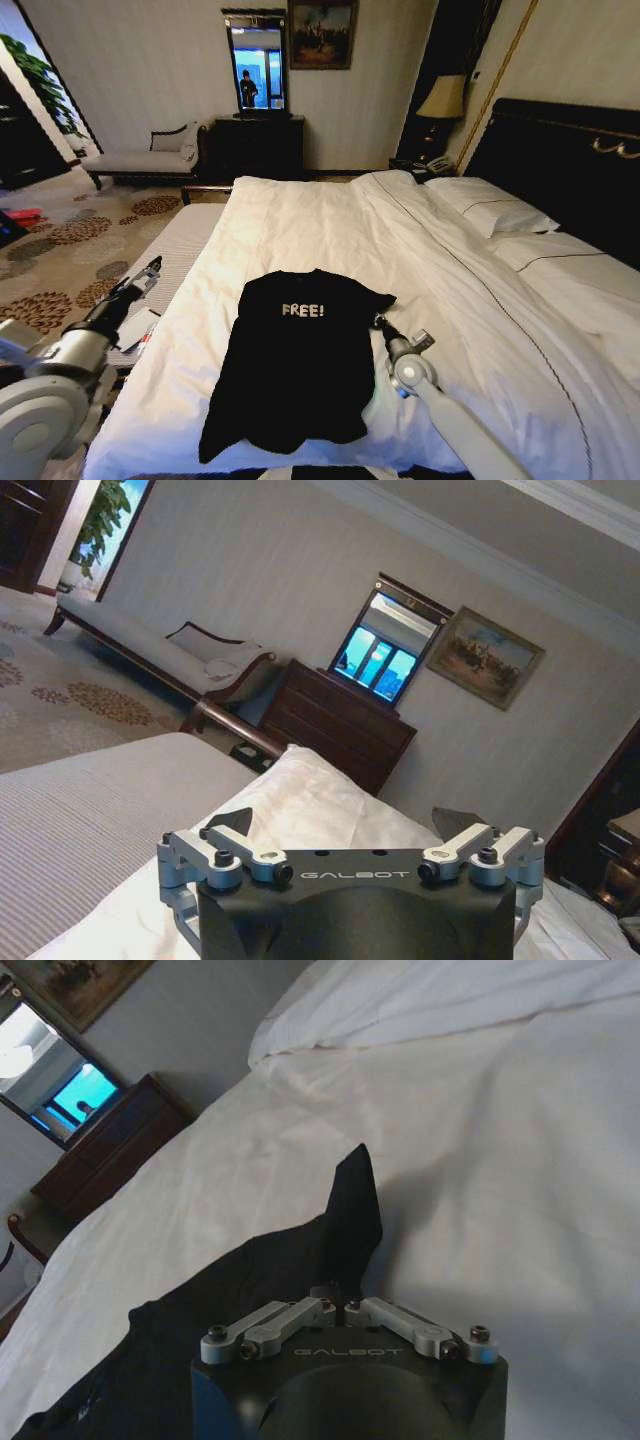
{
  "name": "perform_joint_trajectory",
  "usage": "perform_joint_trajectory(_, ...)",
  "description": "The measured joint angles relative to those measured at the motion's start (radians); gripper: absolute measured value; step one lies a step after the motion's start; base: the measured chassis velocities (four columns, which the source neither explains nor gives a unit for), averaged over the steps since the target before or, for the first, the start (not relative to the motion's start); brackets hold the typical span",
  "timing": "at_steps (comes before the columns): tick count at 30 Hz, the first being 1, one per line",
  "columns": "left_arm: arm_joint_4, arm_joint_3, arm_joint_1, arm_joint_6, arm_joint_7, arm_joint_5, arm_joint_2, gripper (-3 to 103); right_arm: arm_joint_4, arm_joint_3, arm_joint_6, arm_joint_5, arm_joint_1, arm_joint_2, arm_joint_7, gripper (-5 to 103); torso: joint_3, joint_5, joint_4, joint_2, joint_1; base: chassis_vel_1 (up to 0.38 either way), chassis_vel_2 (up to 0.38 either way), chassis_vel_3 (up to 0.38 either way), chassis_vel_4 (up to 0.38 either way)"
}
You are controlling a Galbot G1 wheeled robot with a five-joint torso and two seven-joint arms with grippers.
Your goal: Fold the clothes on the bed.
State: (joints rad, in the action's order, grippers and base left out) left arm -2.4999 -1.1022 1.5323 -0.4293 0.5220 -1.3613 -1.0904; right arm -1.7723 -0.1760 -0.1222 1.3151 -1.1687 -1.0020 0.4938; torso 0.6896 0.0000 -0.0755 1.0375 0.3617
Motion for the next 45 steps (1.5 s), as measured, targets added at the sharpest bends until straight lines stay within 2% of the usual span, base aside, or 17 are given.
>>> perform_joint_trajectory(11, 0.000, -0.002, -0.005, 0.000, 0.001, 0.000, 0.001, 100, -0.087, -0.025, -0.012, -0.030, -0.061, 0.007, 0.028, 0, 0.000, 0.0000, -0.0001, 0.000, 0.000, 0.000, 0.000, 0.000, 0.000)
perform_joint_trajectory(21, 0.000, 0.015, -0.011, -0.002, 0.004, 0.001, 0.003, 100, -0.067, -0.029, -0.020, -0.148, -0.078, -0.004, 0.090, -3, 0.000, 0.0001, 0.0000, 0.000, 0.000, 0.000, 0.000, 0.000, 0.000)
perform_joint_trajectory(22, 0.000, 0.031, -0.017, -0.010, 0.009, -0.001, 0.003, 100, -0.053, -0.040, -0.023, -0.175, -0.071, -0.008, 0.096, 12, 0.000, 0.0001, 0.0000, 0.000, 0.000, 0.000, 0.000, 0.000, 0.000)
perform_joint_trajectory(26, 0.000, 0.069, -0.032, -0.025, 0.019, -0.009, -0.001, 100, -0.037, -0.070, -0.027, -0.210, -0.056, -0.015, 0.115, 17, 0.000, 0.0002, 0.0000, 0.000, 0.000, 0.000, 0.000, 0.000, 0.000)
perform_joint_trajectory(27, 0.000, 0.094, -0.043, -0.035, 0.023, -0.013, -0.002, 100, -0.033, -0.091, -0.029, -0.221, -0.046, -0.019, 0.130, 28, 0.000, 0.0001, -0.0001, 0.000, 0.000, 0.000, 0.000, 0.000, 0.000)
perform_joint_trajectory(30, 0.011, 0.137, -0.058, -0.057, 0.026, -0.020, -0.004, 100, -0.034, -0.120, -0.030, -0.220, -0.034, -0.019, 0.144, 28, 0.000, 0.0002, 0.0000, 0.000, 0.000, 0.000, 0.000, 0.000, 0.000)
perform_joint_trajectory(31, 0.026, 0.157, -0.064, -0.070, 0.029, -0.021, -0.005, 100, -0.039, -0.131, -0.030, -0.213, -0.031, -0.016, 0.148, 38, 0.000, 0.0003, 0.0000, 0.000, 0.000, 0.000, 0.000, 0.000, 0.000)
perform_joint_trajectory(32, 0.050, 0.181, -0.071, -0.086, 0.031, -0.024, -0.007, 100, -0.047, -0.140, -0.030, -0.204, -0.030, -0.013, 0.150, 38, 0.000, 0.0000, 0.0000, 0.000, 0.000, 0.000, 0.000, 0.000, 0.000)
perform_joint_trajectory(33, 0.087, 0.211, -0.082, -0.113, 0.032, -0.027, -0.009, 100, -0.057, -0.147, -0.029, -0.194, -0.030, -0.008, 0.152, 50, 0.000, -0.0002, -0.0001, 0.000, 0.000, 0.000, 0.000, 0.000, 0.000)
perform_joint_trajectory(36, 0.132, 0.242, -0.094, -0.146, 0.038, -0.036, -0.012, 100, -0.070, -0.148, -0.024, -0.184, -0.032, -0.005, 0.152, 50, 0.000, -0.0002, -0.0003, 0.000, 0.000, 0.000, 0.000, 0.000, 0.000)
perform_joint_trajectory(37, 0.166, 0.257, -0.102, -0.162, 0.039, -0.038, -0.013, 100, -0.075, -0.141, -0.022, -0.179, -0.031, -0.004, 0.152, 61, 0.000, -0.0002, -0.0004, 0.000, 0.000, 0.000, 0.000, 0.000, 0.000)
perform_joint_trajectory(38, 0.213, 0.279, -0.113, -0.175, 0.038, -0.038, -0.014, 100, -0.078, -0.127, -0.018, -0.177, -0.028, -0.004, 0.152, 61, 0.000, 0.0001, 0.0001, 0.000, 0.000, 0.000, 0.000, 0.000, 0.000)
perform_joint_trajectory(39, 0.252, 0.296, -0.122, -0.181, 0.034, -0.035, -0.014, 100, -0.079, -0.117, -0.016, -0.177, -0.025, -0.005, 0.152, 71, 0.000, 0.0000, 0.0004, 0.000, 0.000, 0.000, 0.000, 0.000, 0.000)
perform_joint_trajectory(40, 0.317, 0.333, -0.142, -0.187, 0.014, -0.035, -0.014, 100, -0.079, -0.102, -0.013, -0.177, -0.023, -0.011, 0.151, 71, 0.000, -0.0002, 0.0002, 0.000, 0.000, 0.000, 0.000, 0.000, 0.000)
perform_joint_trajectory(41, 0.317, 0.333, -0.142, -0.187, 0.014, -0.035, -0.014, 100, -0.079, -0.102, -0.013, -0.177, -0.023, -0.011, 0.151, 71, 0.000, -0.0002, 0.0002, 0.000, 0.000, 0.000, 0.000, 0.000, 0.000)
perform_joint_trajectory(42, 0.347, 0.355, -0.153, -0.188, 0.003, -0.032, -0.015, 100, -0.079, -0.095, -0.011, -0.178, -0.022, -0.015, 0.150, 83, 0.000, -0.0002, 0.0000, 0.000, 0.000, 0.000, 0.000, 0.000, 0.000)
perform_joint_trajectory(45, 0.392, 0.393, -0.175, -0.189, -0.019, -0.024, -0.022, 100, -0.078, -0.087, -0.009, -0.179, -0.020, -0.021, 0.149, 83, 0.000, 0.0000, 0.0001, 0.000, 0.000, 0.000, 0.000, 0.000, 0.000)
